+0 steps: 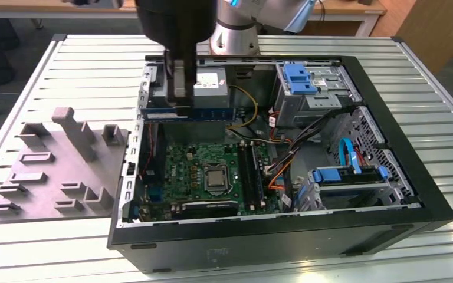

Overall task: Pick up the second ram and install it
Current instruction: 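Pick up the second ram and move it above second insertion slot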

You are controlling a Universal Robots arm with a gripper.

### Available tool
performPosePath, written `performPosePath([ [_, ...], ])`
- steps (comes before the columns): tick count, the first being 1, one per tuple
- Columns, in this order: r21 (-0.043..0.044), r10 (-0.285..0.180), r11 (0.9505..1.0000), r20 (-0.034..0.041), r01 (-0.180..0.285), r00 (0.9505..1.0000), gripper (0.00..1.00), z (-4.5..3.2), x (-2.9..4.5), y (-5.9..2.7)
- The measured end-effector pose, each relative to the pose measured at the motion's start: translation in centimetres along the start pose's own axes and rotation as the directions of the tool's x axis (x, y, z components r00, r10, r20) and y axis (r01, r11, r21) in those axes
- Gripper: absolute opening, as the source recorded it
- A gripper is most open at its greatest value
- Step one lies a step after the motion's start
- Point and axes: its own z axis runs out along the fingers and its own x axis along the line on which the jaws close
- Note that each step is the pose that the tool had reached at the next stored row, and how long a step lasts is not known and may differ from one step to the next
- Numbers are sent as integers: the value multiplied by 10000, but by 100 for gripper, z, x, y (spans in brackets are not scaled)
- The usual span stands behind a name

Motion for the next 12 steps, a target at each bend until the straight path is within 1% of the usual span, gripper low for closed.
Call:
performPosePath([
  [8,-1,0,10000,1,0,10000,13,-11,-2,-358],
  [10,0,-8,10000,2,8,10000,13,-11,-2,-418],
  [12,-1,-66,10000,2,66,10000,13,-2,-2,-437],
])
